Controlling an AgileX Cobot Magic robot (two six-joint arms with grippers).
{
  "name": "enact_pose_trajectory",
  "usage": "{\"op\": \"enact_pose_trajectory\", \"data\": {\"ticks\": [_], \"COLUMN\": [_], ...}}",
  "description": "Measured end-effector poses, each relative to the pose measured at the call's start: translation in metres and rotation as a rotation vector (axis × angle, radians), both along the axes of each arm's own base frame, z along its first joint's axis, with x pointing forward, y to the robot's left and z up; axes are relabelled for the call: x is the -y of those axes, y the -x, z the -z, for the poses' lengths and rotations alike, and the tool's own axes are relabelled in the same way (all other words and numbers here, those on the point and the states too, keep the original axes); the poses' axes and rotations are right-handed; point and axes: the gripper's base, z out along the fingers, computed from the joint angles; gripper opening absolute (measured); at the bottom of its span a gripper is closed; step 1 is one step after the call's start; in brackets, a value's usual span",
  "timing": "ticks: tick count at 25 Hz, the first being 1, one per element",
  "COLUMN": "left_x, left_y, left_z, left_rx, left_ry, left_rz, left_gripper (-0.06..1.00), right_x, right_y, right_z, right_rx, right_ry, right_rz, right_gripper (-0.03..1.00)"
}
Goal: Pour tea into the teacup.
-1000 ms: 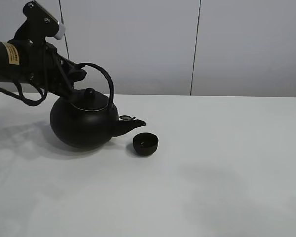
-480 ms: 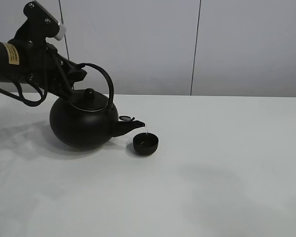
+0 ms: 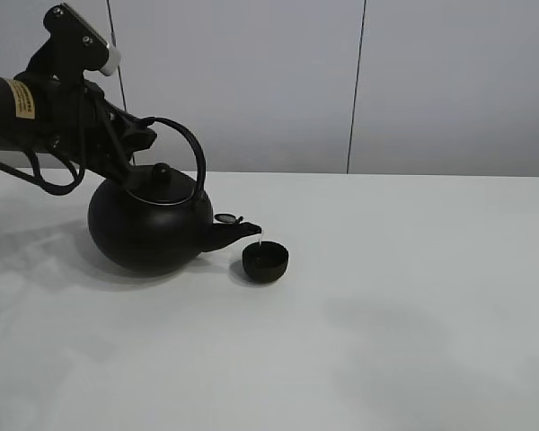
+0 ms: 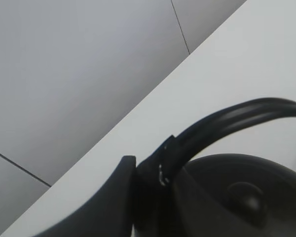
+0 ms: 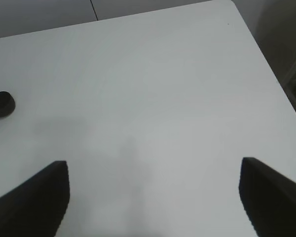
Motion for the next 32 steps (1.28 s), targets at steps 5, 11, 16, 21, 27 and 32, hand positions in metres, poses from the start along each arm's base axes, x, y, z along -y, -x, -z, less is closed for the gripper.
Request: {"op": "enact_pose_trajectory", "data": {"ticks": [5,11,16,21,27,32], "left_x": [0.0,0.003,0.007,0.008,0.009,0.008], "left_y": [0.0,0.0,-0.003,-0.005,-0.005,-0.005], "left_z": [0.0,-0.001,-0.005,-0.006,-0.008,-0.01], "left_rx": [0.003,0.002,0.007,0.005,-0.034,-0.036], "left_ry": [-0.005,-0.016,-0.027,-0.035,0.059,0.174], "left_rz": [0.002,0.008,0.011,0.007,-0.024,-0.066], "left_gripper": [0.12,0.12,0.12,0.12,0.12,0.12], "right_x": [0.0,0.0,0.0,0.0,0.0,0.0], "right_y": [0.0,0.0,0.0,0.0,0.0,0.0], "right_z": [0.0,0.0,0.0,0.0,0.0,0.0], "right_rx": [0.0,0.0,0.0,0.0,0.0,0.0], "right_ry": [0.0,0.0,0.0,0.0,0.0,0.0], "right_rz": [0.0,0.0,0.0,0.0,0.0,0.0], "right_gripper": [0.64,0.64,0.64,0.64,0.64,0.64]}}
